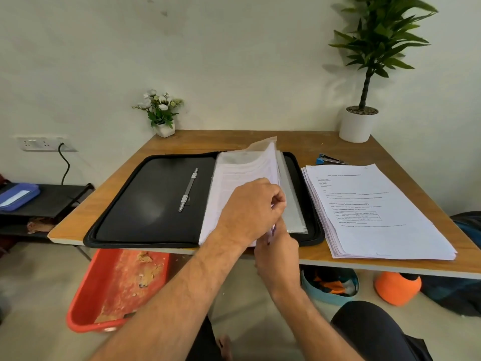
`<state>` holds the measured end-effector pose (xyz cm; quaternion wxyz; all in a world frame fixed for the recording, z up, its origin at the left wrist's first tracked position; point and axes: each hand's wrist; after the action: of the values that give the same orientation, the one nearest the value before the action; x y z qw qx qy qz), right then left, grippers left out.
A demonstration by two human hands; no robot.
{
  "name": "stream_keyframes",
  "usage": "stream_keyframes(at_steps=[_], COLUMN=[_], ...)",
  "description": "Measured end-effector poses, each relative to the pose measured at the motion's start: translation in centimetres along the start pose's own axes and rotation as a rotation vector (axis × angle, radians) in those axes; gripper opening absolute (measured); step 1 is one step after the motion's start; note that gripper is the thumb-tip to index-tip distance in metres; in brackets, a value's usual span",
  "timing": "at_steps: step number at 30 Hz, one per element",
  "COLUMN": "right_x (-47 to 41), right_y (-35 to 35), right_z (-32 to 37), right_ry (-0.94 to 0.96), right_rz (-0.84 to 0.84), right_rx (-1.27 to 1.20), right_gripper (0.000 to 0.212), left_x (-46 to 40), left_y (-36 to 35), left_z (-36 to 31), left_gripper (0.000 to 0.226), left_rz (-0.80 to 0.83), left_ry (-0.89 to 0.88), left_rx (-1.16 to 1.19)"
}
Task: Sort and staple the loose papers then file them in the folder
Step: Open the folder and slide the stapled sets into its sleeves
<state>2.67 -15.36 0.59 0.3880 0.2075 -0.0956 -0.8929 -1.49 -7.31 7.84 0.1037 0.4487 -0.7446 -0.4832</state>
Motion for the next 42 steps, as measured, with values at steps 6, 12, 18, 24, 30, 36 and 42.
stream_keyframes(at_steps=[6, 12, 18, 24, 30, 36, 42], right_x=[-2.0, -2.1, -1.8, -2.6, -2.8, -3.3, -5.3], right_y=[1.9, 3.3, 2.6, 2.5, 1.9, 2.7, 3.6], right_z=[0.6, 0.5, -0.2, -1.3, -2.4, -1.7, -2.4], right_ry=[0.031, -0.02, 0.024, 0.12, 0.081, 0.099, 0.073], right_rz=[0.172, 0.232, 0.074, -0.032, -0.112, -0.271, 0.032], right_rx=[-0.083, -0.084, 0.089, 0.329, 0.198, 0.05, 0.103], right_gripper=[0.045, 0.019, 0.015, 0.012, 0.013, 0.045, 0.061], left_x=[-0.6, -0.6, -0.1, -0.2, 0.1, 0.1, 0.1], left_y=[-0.2, -0.7, -1.5, -1.6, -2.6, -3.1, -2.5], left_z=[-0.3, -1.1, -0.9, -0.4, 0.7, 1.2, 4.5], left_gripper=[0.003, 0.001, 0.001, 0.007, 0.007, 0.01, 0.025], left_rz=[0.0, 0.022, 0.013, -0.083, -0.107, 0.013, -0.024], left_ry=[0.031, 0.053, -0.007, -0.188, -0.208, -0.139, -0.013], left_rx=[0.038, 0.039, 0.022, -0.045, -0.02, 0.095, 0.213])
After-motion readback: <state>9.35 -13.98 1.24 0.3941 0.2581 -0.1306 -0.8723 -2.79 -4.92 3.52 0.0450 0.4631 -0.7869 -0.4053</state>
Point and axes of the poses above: each hand's wrist, its own x-axis away from the middle knuckle, its own y-axis out of the back of the hand, z = x × y, and after that the axes turned 14 degrees about y, right-handed
